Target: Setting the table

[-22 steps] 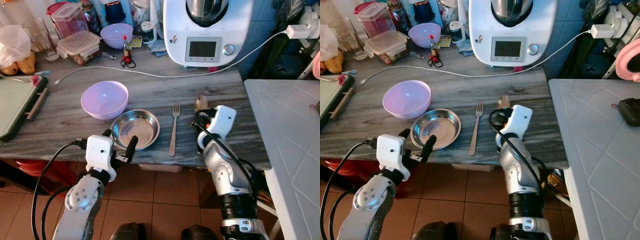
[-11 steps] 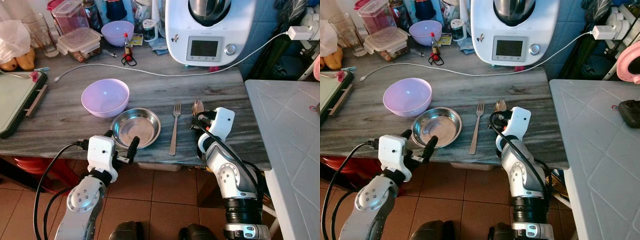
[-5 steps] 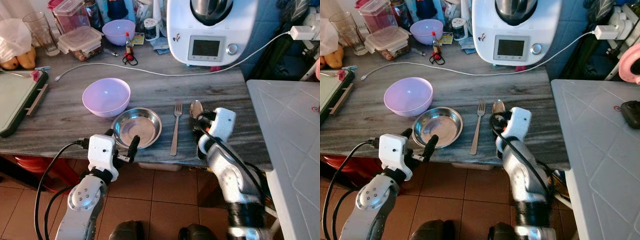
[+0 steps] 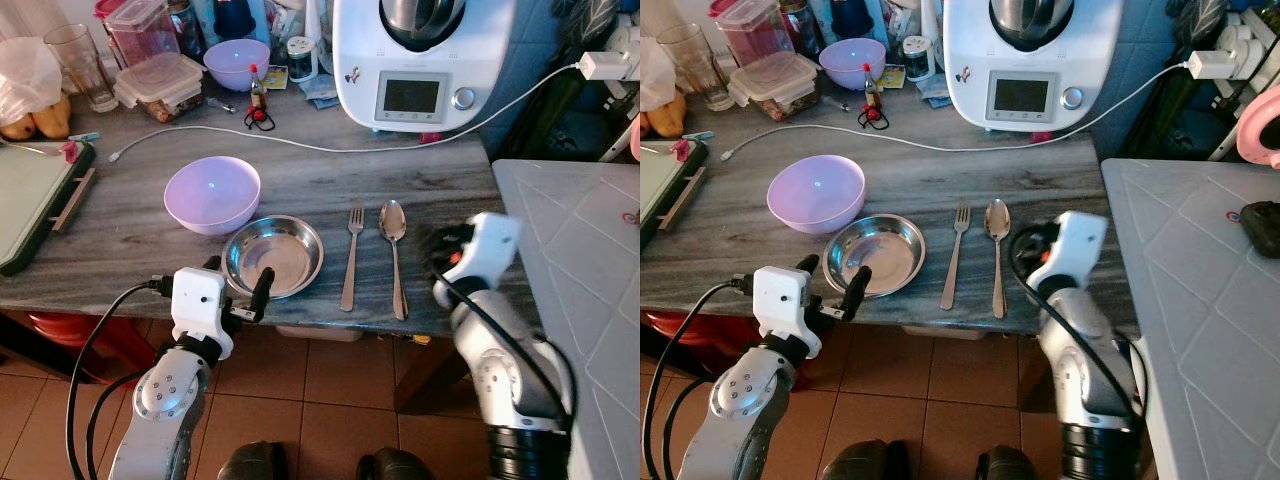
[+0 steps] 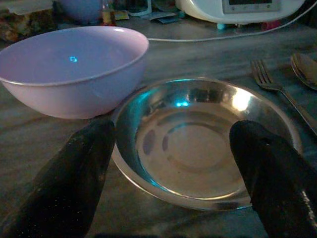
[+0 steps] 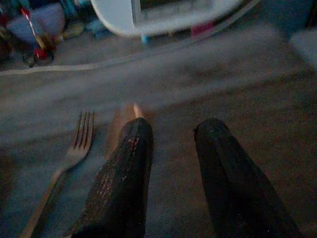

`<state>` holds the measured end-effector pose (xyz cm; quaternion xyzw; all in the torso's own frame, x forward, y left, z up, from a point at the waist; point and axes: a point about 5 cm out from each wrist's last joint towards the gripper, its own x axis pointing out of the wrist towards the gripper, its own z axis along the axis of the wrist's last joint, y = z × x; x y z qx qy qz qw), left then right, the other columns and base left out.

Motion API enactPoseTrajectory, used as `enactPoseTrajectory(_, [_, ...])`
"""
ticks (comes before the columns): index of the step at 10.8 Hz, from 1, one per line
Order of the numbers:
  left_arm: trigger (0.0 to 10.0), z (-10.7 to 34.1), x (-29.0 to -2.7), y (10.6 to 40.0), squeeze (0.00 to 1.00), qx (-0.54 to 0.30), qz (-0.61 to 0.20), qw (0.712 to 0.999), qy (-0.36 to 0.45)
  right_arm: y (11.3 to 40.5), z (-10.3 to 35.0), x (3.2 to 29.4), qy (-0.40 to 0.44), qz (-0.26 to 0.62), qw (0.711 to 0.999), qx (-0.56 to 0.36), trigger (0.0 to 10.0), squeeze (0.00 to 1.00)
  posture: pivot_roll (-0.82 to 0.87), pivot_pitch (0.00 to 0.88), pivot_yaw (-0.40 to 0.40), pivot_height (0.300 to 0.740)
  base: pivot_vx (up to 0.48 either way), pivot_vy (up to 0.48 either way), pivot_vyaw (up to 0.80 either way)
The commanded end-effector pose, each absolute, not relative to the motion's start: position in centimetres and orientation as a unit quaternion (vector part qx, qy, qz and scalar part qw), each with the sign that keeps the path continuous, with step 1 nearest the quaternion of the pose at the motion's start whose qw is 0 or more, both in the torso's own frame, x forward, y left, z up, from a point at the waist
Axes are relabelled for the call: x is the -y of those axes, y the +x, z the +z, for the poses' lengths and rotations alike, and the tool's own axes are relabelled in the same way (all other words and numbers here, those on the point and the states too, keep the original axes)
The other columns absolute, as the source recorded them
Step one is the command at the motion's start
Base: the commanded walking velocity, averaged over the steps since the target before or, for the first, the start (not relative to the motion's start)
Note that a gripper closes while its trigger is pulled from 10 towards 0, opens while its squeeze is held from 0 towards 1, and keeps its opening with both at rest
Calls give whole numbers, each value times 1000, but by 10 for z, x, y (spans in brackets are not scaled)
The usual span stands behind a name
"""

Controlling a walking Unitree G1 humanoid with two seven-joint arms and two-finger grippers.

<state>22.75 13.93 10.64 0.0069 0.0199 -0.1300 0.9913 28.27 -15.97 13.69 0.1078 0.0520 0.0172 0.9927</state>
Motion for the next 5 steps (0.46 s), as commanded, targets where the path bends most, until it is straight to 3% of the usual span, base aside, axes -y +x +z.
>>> enactPoseTrajectory(1, [10000, 106, -142, 229, 0, -18, -125, 992, 8, 282, 147, 157, 101, 29, 994, -25, 10000, 0, -31, 47, 45, 740, 0, 0, 0])
enactPoseTrajectory(5, [10000, 107, -145, 231, 0, -11, -117, 993, 11, 281, 156, 154, 62, 44, 997, 0, 10000, 0, -35, 16, 50, 740, 0, 0, 0])
